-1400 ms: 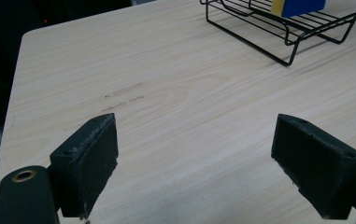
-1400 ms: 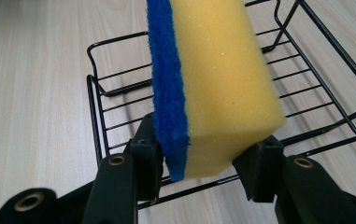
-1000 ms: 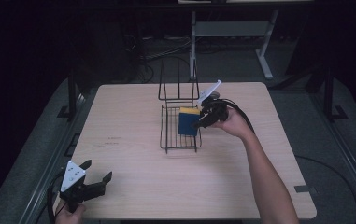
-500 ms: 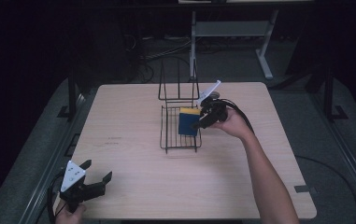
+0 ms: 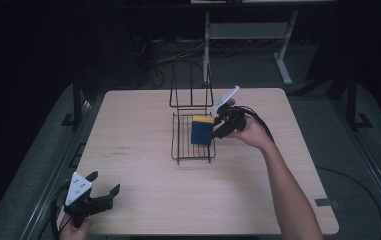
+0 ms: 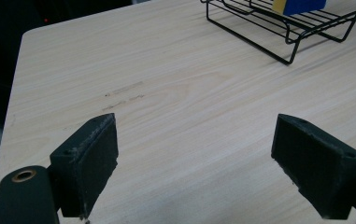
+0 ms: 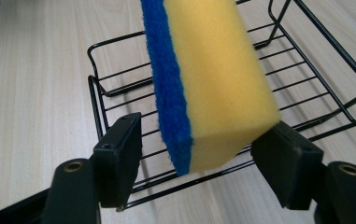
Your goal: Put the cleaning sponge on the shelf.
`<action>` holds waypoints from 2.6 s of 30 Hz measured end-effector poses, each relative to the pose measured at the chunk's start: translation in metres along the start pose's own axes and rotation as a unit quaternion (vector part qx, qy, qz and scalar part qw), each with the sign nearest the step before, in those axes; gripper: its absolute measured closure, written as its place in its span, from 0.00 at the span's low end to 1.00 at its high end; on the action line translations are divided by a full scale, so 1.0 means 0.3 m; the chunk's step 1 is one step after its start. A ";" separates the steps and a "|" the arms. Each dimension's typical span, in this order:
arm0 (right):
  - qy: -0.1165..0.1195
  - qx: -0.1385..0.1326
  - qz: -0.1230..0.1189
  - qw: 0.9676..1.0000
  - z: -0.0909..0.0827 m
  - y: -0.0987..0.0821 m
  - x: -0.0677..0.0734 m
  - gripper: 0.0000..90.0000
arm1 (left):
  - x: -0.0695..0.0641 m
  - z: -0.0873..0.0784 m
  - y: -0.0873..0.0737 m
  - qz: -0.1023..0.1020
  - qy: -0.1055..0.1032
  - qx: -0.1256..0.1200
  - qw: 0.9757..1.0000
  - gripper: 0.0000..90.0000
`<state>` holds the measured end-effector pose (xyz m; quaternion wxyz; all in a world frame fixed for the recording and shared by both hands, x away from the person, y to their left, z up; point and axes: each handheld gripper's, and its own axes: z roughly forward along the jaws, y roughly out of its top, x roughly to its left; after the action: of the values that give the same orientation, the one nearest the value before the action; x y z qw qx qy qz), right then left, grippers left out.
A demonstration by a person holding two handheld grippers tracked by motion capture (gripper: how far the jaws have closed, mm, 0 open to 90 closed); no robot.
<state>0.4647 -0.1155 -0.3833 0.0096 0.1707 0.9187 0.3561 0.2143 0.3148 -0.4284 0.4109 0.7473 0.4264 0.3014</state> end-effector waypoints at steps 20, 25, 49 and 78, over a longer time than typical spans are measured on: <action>0.000 -0.004 0.021 1.000 -0.024 -0.051 0.008 0.28 | 0.001 0.000 -0.003 -0.003 0.002 0.000 1.000 0.16; -0.005 -0.002 0.019 1.000 -0.037 -0.065 0.015 0.28 | -0.002 -0.004 0.000 0.000 0.000 -0.002 1.000 0.16; -0.007 0.005 0.027 1.000 -0.071 -0.118 0.046 0.27 | -0.006 -0.002 -0.001 0.000 0.000 0.000 1.000 0.16; -0.010 0.007 0.039 0.999 -0.125 -0.180 0.087 0.26 | -0.010 -0.002 -0.001 0.003 0.001 0.001 1.000 0.16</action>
<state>0.4185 -0.1686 -0.3881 0.0033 0.2100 0.9138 0.3477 0.2123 0.3124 -0.4288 0.4091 0.7488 0.4248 0.3026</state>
